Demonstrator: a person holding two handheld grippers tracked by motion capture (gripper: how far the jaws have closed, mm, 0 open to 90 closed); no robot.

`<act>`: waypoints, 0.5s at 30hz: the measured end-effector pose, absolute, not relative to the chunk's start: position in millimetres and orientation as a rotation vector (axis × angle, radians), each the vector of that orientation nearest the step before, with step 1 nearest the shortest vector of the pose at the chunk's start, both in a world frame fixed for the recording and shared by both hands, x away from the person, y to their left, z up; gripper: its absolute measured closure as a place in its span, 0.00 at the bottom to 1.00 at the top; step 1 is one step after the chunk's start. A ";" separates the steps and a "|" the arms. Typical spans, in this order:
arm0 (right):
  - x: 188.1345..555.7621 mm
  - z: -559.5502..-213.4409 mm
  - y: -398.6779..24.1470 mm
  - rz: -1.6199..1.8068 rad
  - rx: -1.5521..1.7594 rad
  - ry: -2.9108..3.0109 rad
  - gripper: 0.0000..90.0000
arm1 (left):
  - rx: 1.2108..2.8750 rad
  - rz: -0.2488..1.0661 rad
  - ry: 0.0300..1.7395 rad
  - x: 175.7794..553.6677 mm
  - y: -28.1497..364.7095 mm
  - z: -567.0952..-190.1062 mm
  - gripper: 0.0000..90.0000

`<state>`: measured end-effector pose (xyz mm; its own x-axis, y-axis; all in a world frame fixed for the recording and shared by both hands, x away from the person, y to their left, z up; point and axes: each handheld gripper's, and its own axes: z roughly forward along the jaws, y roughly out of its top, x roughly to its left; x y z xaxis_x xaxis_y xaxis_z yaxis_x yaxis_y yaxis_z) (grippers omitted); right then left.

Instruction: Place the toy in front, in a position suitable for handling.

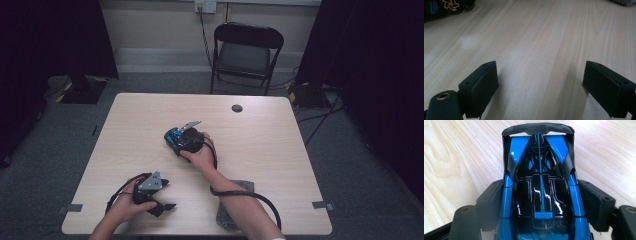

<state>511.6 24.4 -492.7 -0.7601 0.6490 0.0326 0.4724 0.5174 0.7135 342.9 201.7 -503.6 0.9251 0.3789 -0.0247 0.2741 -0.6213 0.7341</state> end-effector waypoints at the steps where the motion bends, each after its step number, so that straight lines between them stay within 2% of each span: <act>1: 511.7 -491.6 23.9 1.077 0.952 2.518 0.29 | 2.277 0.168 0.461 342.9 201.8 -503.5 0.14; 15: 515.9 -475.7 3.8 1.068 0.943 2.526 0.29 | 2.275 0.164 0.460 343.1 201.9 -503.6 0.14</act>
<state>515.9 3.8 -475.7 -0.7627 0.6462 0.0276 0.4699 0.5244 0.7101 343.1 201.9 -503.6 0.9256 0.3774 -0.0273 0.2746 -0.6204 0.7347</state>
